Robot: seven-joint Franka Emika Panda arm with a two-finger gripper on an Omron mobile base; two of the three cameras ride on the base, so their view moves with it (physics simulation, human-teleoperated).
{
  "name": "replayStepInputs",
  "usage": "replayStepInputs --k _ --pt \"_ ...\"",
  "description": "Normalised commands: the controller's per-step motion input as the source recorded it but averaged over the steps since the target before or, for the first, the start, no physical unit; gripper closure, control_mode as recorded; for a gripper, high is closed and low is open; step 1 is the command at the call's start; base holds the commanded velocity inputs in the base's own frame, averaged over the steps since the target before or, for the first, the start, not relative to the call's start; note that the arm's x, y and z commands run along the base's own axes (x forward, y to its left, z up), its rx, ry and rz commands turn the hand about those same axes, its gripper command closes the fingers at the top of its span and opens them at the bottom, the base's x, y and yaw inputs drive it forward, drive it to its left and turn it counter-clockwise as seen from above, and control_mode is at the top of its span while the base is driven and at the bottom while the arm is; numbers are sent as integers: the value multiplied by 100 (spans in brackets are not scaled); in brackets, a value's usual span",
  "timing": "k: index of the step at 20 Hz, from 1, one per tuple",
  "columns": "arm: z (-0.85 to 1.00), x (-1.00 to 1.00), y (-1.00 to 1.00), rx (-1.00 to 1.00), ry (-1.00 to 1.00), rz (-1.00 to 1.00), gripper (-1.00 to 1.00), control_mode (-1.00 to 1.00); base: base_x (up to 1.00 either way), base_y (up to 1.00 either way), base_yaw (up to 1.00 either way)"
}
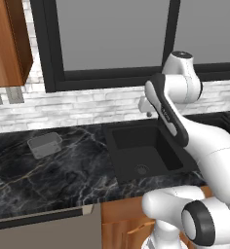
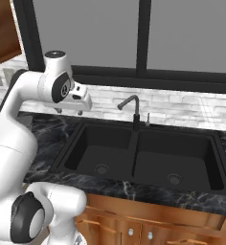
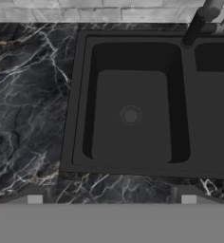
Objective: Place the tupperware in the left basin and the mug in the right basin of the sink.
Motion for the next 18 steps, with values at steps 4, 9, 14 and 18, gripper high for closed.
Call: replayStepInputs --k 4,9,14,18 --pt "-2 -7 27 -2 -2 0 -100 -100 0 0 0" --pt "-5 -1 36 -1 -4 0 -100 -100 0 0 0" --pt "-8 0 37 -4 -1 0 -100 -100 0 0 0" --pt "-8 0 34 -3 0 -1 -100 -100 0 0 0"
